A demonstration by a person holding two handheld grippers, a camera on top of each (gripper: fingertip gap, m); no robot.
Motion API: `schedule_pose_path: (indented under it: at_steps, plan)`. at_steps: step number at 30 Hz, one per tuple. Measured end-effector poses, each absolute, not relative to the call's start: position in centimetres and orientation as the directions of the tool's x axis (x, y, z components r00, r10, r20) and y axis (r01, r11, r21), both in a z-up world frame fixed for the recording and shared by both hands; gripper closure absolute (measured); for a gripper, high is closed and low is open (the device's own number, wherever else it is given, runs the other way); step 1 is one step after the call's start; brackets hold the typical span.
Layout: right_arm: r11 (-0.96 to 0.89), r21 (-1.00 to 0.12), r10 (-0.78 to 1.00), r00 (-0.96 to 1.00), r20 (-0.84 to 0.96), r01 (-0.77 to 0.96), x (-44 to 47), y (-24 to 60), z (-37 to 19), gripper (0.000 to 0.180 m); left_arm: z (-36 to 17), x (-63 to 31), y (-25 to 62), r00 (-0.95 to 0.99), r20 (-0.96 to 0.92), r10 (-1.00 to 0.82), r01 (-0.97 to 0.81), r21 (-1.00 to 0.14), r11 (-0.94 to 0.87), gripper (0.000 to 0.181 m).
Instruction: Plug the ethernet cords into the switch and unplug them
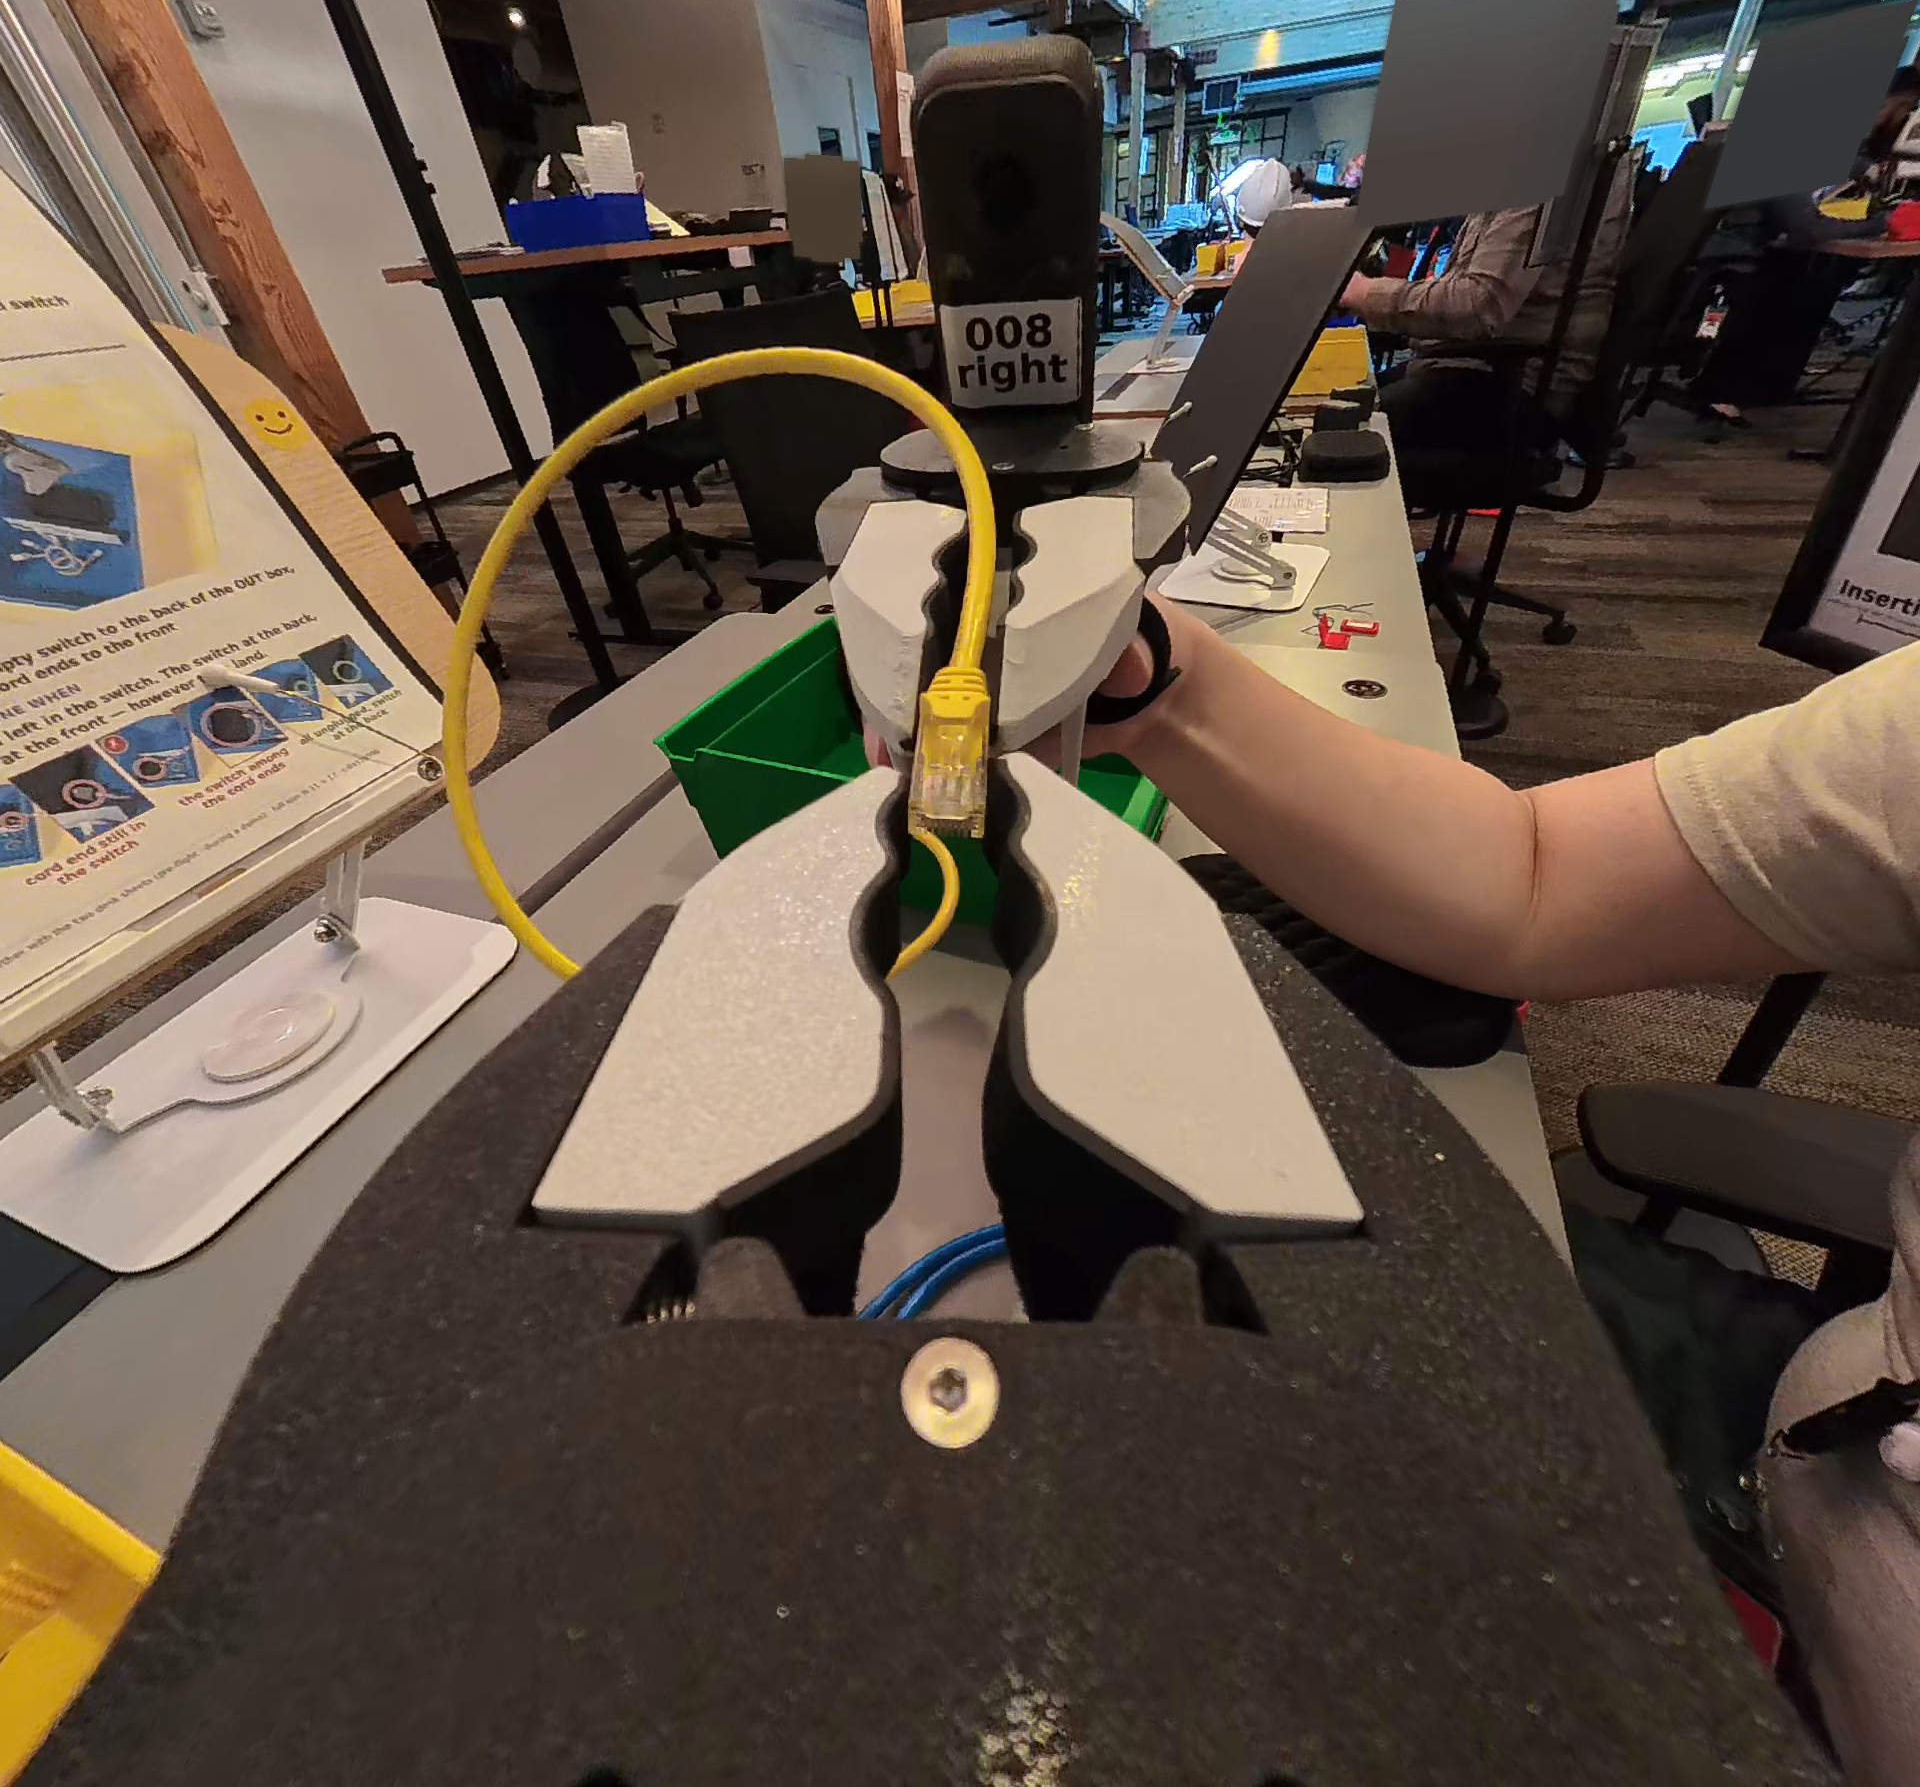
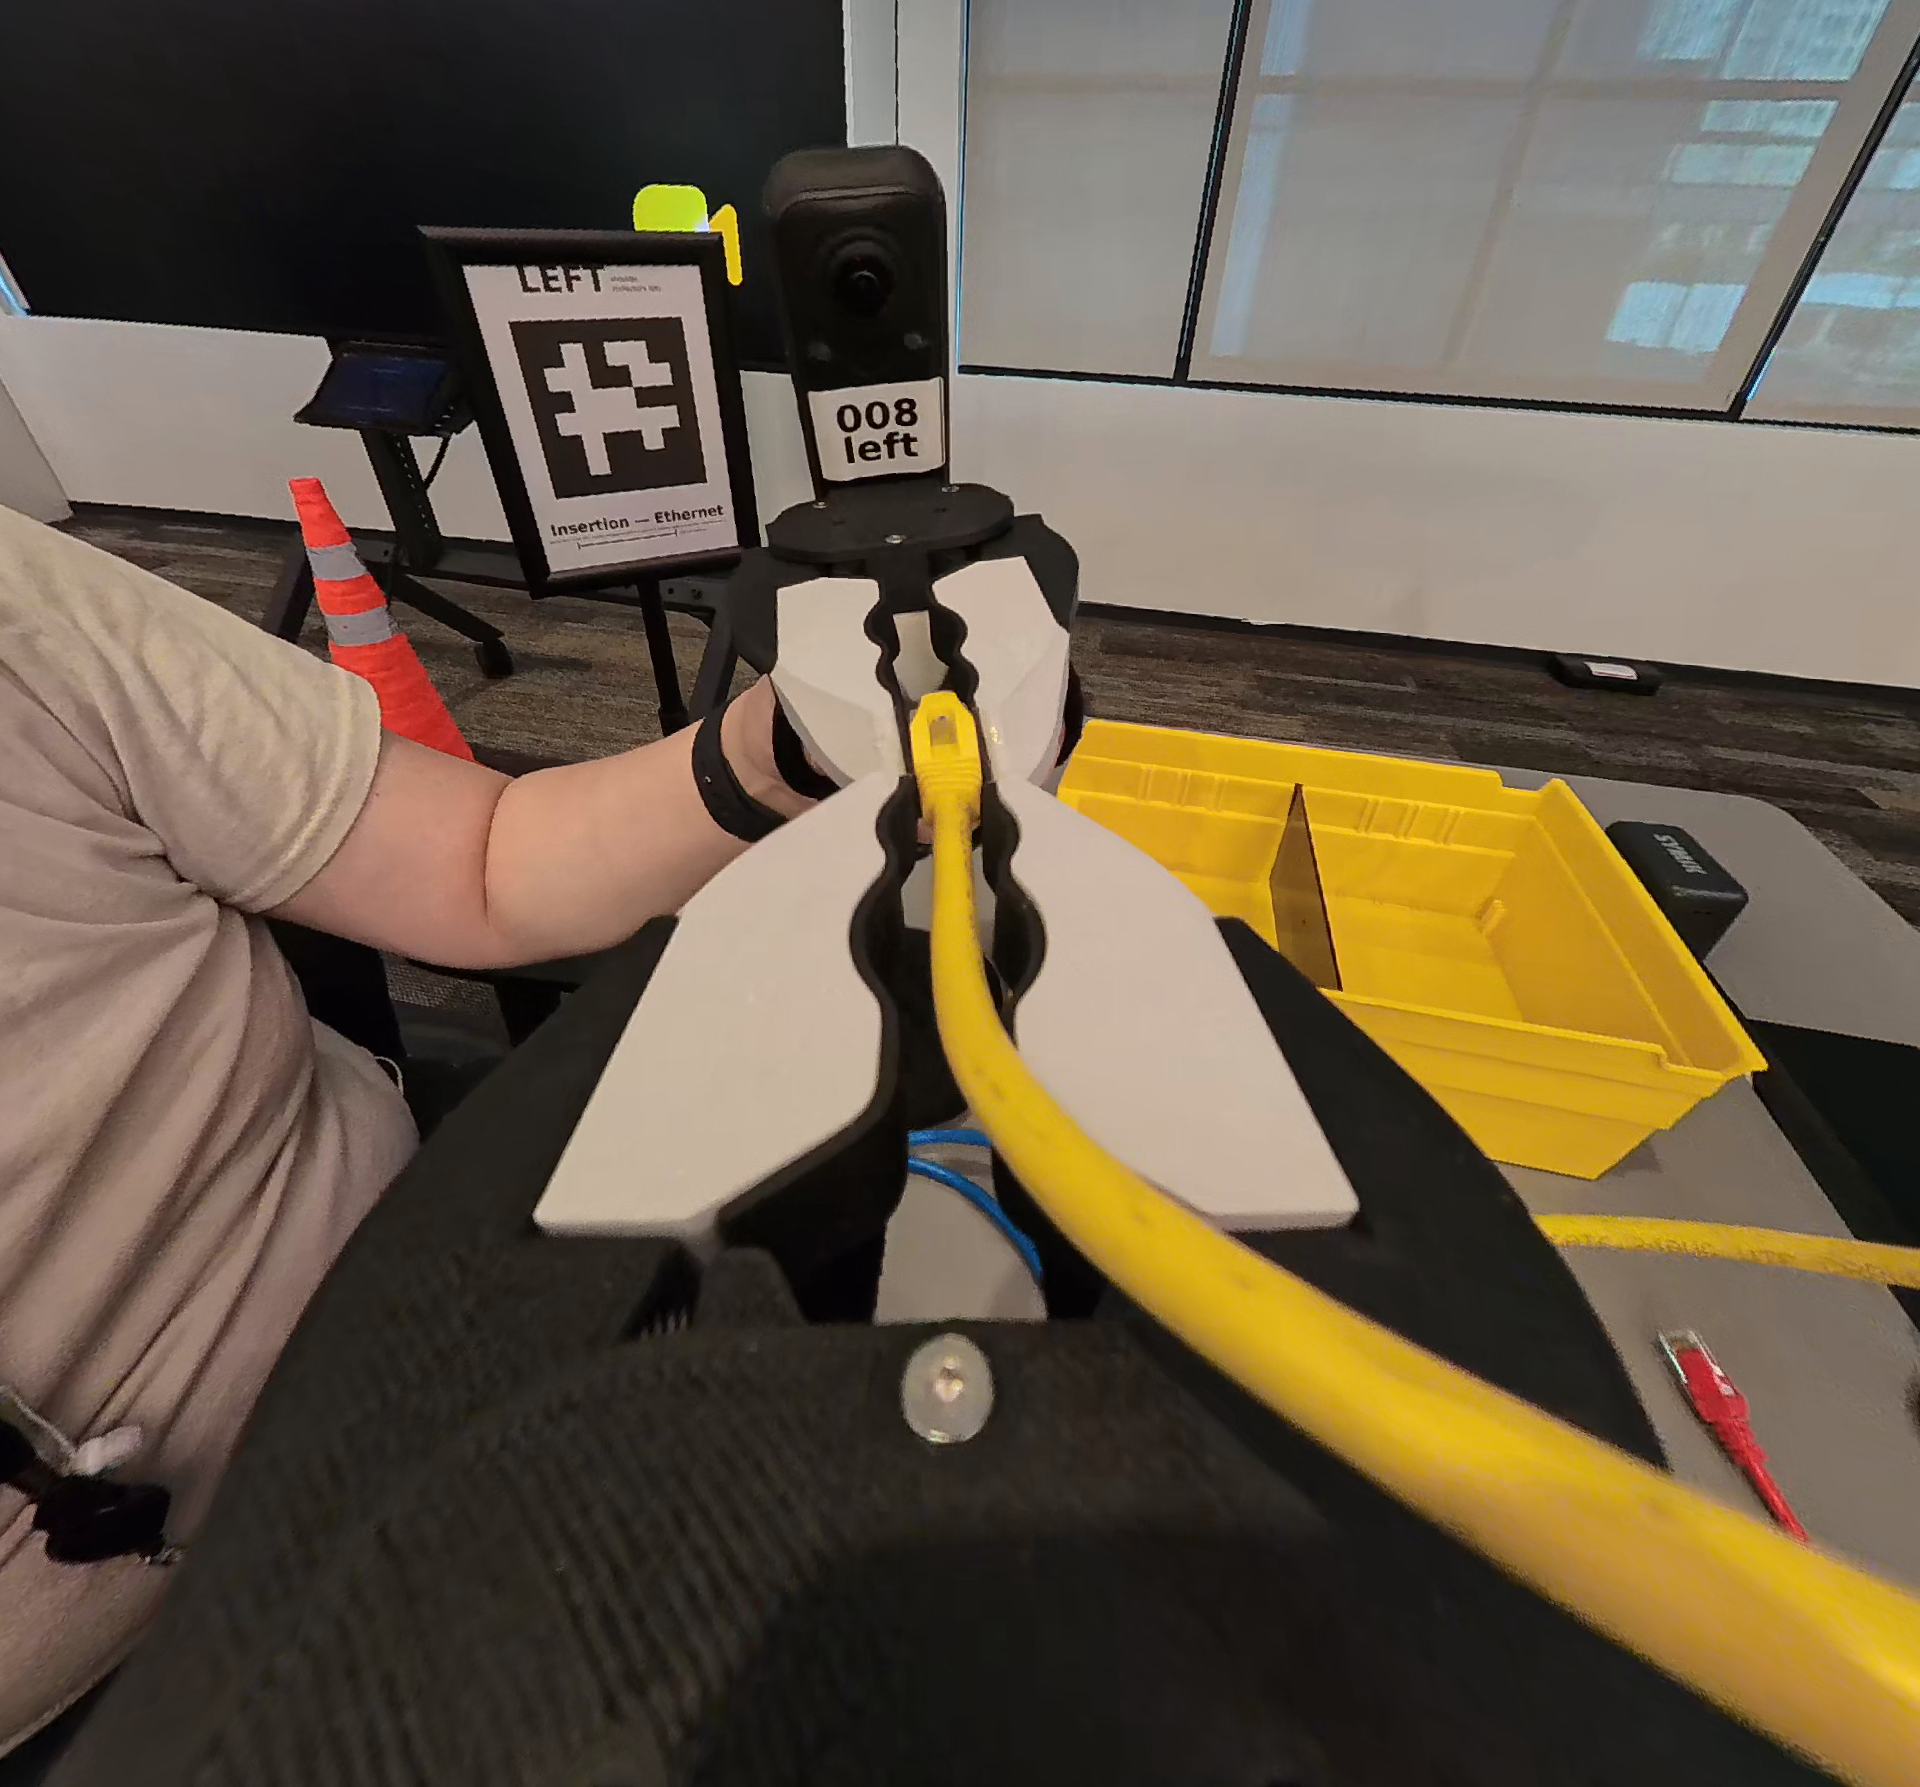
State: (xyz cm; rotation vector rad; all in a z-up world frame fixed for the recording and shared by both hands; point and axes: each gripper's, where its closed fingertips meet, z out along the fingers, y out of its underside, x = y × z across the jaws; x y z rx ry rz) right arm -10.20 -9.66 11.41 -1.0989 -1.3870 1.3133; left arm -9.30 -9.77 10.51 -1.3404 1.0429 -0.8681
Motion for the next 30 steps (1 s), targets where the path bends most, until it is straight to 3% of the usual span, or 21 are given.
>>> schedule_pose_path:
  at_steps: [8, 10, 11, 15, 19, 21, 30]
  plan:
    - [0.074, -0.997, 0.986, -0.153, 0.067, 0.038, -10.3, -9.2, 11.2, 0.167, 10.3, -9.5, -9.0, 0.379, -0.077, -0.922, -0.088, -0.995, 0.047, 0.165]
    - [0.089, -0.995, 0.989, -0.123, 0.083, 0.044, -10.1, -8.6, 11.2, 0.167, 9.7, -9.9, -8.3, 0.438, -0.04, -0.898, -0.094, -0.996, -0.002, 0.124]
    - [0.092, -0.995, 0.99, -0.115, 0.087, 0.041, -9.7, -8.4, 11.3, 0.167, 8.8, -10.2, -8.0, 0.456, -0.014, -0.89, -0.119, -0.992, -0.046, 0.115]
    - [0.1, -0.995, 0.99, -0.095, 0.101, -0.015, -7.7, -8.0, 12.9, 0.168, 1.6, -11.3, -6.4, 0.582, 0.092, -0.808, -0.269, -0.916, -0.298, 0.12]
    - [0.149, -0.988, 0.985, -0.079, 0.153, -0.046, -5.9, -8.6, 14.3, 0.168, -5.5, -9.3, -5.5, 0.644, 0.175, -0.744, -0.297, -0.84, -0.454, 0.129]
    - [0.178, -0.983, 0.981, -0.072, 0.181, -0.046, -5.4, -9.0, 14.8, 0.168, -8.0, -9.6, -4.0, 0.71, 0.123, -0.693, -0.353, -0.79, -0.502, 0.117]
    - [0.235, -0.969, 0.967, -0.081, 0.242, -0.08, -4.0, -10.4, 16.0, 0.168, -12.4, -10.4, 1.7, 0.766, -0.103, -0.635, -0.543, -0.634, -0.551, 0.115]
